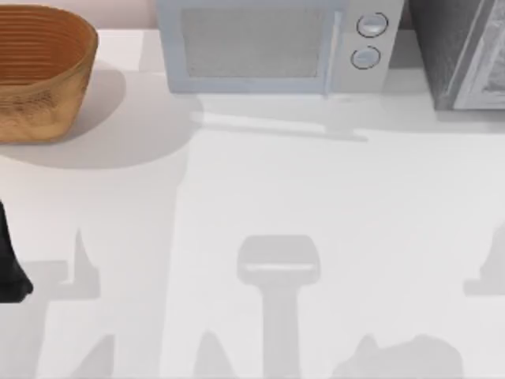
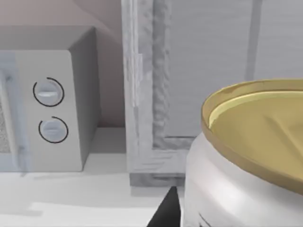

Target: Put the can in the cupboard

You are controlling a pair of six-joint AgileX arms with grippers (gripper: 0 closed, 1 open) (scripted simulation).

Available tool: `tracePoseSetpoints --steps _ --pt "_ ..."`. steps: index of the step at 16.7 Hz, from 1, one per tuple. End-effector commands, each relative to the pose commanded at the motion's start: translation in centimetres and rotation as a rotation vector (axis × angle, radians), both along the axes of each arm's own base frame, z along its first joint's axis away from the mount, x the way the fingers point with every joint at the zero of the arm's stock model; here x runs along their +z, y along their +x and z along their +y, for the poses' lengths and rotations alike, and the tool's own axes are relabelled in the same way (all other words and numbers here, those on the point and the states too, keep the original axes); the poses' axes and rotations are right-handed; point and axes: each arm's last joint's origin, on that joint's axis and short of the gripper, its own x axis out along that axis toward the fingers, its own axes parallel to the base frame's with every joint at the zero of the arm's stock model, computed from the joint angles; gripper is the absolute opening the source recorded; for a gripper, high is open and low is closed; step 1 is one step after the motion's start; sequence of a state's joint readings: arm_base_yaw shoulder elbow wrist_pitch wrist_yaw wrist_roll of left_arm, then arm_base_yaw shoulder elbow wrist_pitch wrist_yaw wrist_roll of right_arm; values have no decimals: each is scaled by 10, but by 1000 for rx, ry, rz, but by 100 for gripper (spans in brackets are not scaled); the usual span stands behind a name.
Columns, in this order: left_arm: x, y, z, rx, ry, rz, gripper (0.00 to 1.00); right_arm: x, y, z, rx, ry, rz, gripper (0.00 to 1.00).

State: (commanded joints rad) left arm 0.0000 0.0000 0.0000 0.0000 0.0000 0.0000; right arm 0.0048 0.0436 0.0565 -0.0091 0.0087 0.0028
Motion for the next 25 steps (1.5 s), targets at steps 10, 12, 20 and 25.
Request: tracePoseSetpoints --steps 10,12,20,25 --pt "0 0 0 0 0 0 100 117 9 6 13 -7 -19 0" --pt "0 0 0 0 0 0 100 139 14 8 14 -8 -17 0" --pt "0 0 0 0 0 0 100 216 47 14 -4 0 4 0" --pt "0 0 0 0 0 0 100 259 74 21 -11 4 6 0"
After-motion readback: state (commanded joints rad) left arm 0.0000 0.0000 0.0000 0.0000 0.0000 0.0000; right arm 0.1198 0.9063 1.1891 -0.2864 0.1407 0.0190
